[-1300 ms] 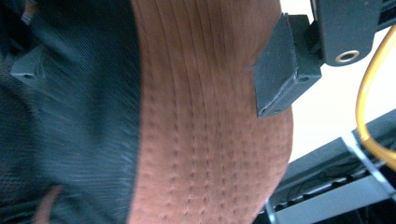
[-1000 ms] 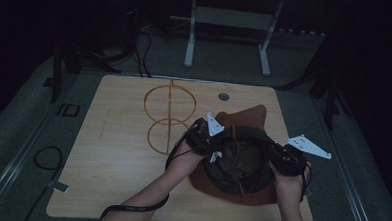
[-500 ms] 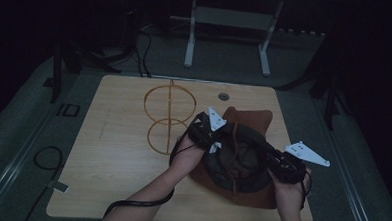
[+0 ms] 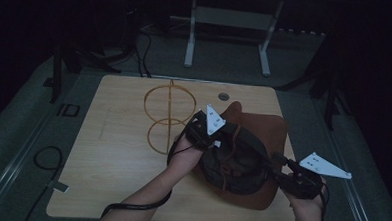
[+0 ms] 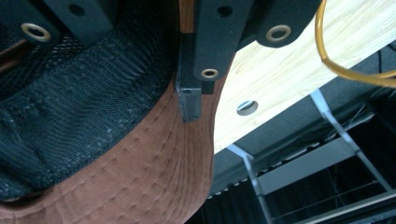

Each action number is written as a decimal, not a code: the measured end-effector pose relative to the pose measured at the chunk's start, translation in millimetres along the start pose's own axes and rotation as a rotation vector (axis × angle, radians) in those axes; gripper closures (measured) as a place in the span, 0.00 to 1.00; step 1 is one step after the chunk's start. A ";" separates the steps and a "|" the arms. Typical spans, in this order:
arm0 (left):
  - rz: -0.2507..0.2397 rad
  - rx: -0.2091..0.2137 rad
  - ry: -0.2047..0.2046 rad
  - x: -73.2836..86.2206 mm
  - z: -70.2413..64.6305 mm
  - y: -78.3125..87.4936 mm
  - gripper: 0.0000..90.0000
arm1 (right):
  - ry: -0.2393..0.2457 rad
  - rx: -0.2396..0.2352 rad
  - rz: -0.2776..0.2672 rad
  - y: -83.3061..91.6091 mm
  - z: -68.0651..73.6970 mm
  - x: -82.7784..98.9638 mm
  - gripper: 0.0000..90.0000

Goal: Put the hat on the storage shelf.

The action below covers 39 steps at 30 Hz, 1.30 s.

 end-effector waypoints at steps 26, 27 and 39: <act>-0.320 0.502 -0.087 -10.4 -30.4 75.0 0.96 | 0.051 -0.072 0.019 -8.7 -17.9 -16.8 0.57; -0.322 0.526 -0.087 -9.8 -33.6 76.7 0.96 | 0.051 -0.072 0.019 -8.7 -17.9 -16.8 0.57; -0.328 0.568 -0.158 -6.7 -52.4 81.1 0.96 | 0.125 -0.350 -0.014 -29.3 60.0 -30.2 0.52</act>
Point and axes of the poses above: each handheld gripper's, and its own axes: y roughly backward along the jaws, x roughly out of its underside, z roughly to its left, the point moved 10 cm from there along -y, roughly forward along the jaws, and after that the axes turned 4 degrees about y, right-handed, at the moved point
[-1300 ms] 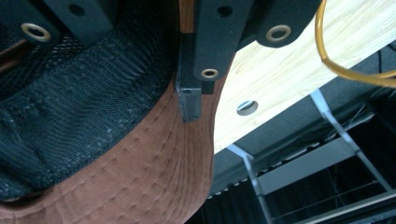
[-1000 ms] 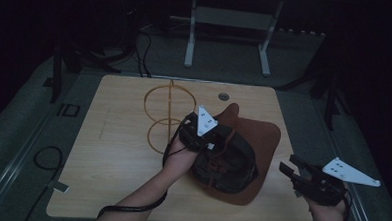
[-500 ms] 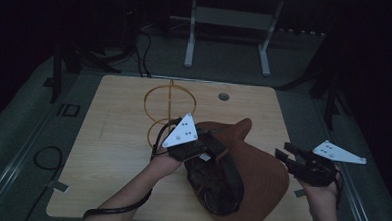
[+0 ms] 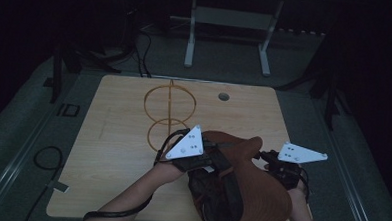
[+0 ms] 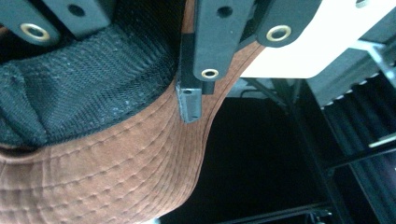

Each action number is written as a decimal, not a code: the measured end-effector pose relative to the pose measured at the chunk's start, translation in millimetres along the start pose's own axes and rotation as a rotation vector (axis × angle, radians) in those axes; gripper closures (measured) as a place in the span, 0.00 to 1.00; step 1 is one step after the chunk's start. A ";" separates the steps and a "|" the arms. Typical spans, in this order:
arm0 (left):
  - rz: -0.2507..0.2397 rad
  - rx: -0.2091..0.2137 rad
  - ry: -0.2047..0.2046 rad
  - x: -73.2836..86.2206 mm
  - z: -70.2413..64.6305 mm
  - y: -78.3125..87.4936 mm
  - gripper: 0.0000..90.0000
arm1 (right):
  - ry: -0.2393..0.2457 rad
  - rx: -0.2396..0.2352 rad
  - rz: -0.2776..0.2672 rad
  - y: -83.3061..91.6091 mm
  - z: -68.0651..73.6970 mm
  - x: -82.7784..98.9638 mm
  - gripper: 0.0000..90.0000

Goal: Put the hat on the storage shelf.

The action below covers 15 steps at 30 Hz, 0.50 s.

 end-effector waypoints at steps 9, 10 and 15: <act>0.006 0.003 -0.026 -1.6 -9.4 -4.5 0.96 | 0.041 -0.077 -0.013 -15.2 16.2 -8.5 0.52; 0.008 0.011 -0.023 -1.5 -10.7 -5.1 0.95 | 0.060 -0.106 -0.019 -16.7 20.6 -10.7 0.52; 0.016 -0.041 -0.077 -2.8 -13.4 -8.8 0.95 | 0.060 -0.142 -0.021 -19.9 26.2 -14.9 0.66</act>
Point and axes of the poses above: each handheld gripper's, and its own axes: y roughly backward along the jaws, x roughly out of its underside, z roughly to its left, the point moved 10 cm from there along -y, roughly forward along the jaws, and after that the axes turned 4 degrees about y, right-handed, at the moved point
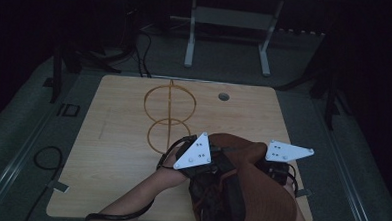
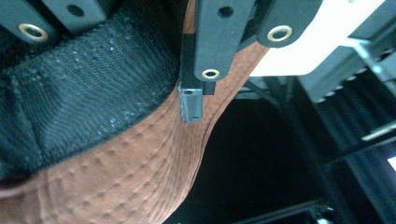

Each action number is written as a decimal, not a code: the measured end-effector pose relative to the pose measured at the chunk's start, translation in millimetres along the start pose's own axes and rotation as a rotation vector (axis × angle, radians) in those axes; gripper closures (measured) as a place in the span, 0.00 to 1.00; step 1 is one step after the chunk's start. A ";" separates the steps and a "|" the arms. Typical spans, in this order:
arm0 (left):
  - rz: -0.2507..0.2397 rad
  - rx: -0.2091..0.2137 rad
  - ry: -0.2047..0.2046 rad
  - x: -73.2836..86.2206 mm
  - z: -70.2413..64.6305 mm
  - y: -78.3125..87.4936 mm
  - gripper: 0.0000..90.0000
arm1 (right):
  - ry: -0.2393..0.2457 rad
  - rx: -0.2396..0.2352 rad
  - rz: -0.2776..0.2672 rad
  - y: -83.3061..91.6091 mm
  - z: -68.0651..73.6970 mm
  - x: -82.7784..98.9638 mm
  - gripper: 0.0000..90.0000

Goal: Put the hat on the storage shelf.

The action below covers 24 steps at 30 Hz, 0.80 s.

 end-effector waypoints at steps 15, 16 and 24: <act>0.025 0.009 0.021 0.3 3.5 4.1 0.82 | 0.019 -0.022 0.000 1.1 3.4 -0.2 0.98; 0.025 0.005 0.025 0.1 4.5 4.8 0.76 | 0.014 -0.026 -0.001 2.2 3.3 -0.2 0.98; 0.032 -0.024 0.051 -1.2 12.9 12.7 0.61 | 0.026 0.002 -0.010 5.7 -1.2 -5.3 0.98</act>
Point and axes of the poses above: each handheld gripper's, and its own axes: y roughly backward along the jaws, x roughly out of its underside, z roughly to its left, the point moved 10 cm from there along -y, roughly forward along the jaws, and after that the axes turned 4 degrees about y, right-handed, at the moved point
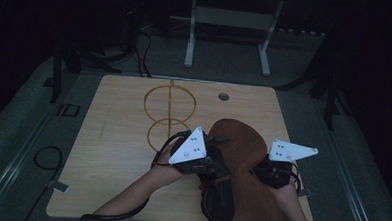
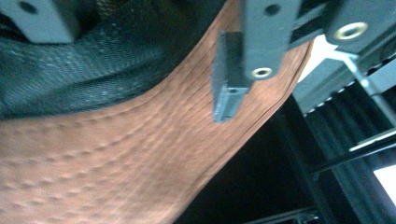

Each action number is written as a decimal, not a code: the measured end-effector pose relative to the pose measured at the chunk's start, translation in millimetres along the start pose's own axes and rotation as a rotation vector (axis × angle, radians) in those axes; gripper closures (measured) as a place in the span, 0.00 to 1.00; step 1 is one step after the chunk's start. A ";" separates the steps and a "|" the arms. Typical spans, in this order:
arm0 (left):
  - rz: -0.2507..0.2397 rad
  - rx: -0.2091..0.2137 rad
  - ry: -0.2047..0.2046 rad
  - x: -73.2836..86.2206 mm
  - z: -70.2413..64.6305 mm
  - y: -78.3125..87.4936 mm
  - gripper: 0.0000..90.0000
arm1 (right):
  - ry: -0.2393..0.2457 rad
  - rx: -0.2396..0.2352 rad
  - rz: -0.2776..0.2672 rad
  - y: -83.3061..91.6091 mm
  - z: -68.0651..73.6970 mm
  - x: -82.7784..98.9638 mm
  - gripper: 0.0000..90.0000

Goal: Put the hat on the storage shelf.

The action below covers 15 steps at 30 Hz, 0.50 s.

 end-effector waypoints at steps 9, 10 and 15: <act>0.016 -0.053 0.031 -0.6 7.3 6.9 0.42 | 0.005 -0.008 -0.002 -1.5 3.7 -3.2 0.98; 0.018 -0.060 0.031 -0.7 8.4 9.3 0.41 | 0.005 -0.003 -0.004 -0.7 2.7 -3.7 0.98; 0.024 -0.088 0.058 1.2 17.8 22.7 0.38 | -0.022 0.021 -0.043 12.2 -7.3 -7.9 0.98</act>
Point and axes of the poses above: each handheld gripper's, and its own axes: y roughly backward along the jaws, x roughly out of its underside, z roughly to its left, the point moved 10 cm from there along -y, roughly forward along the jaws, and after that the axes turned 4 degrees about y, right-handed, at the moved point
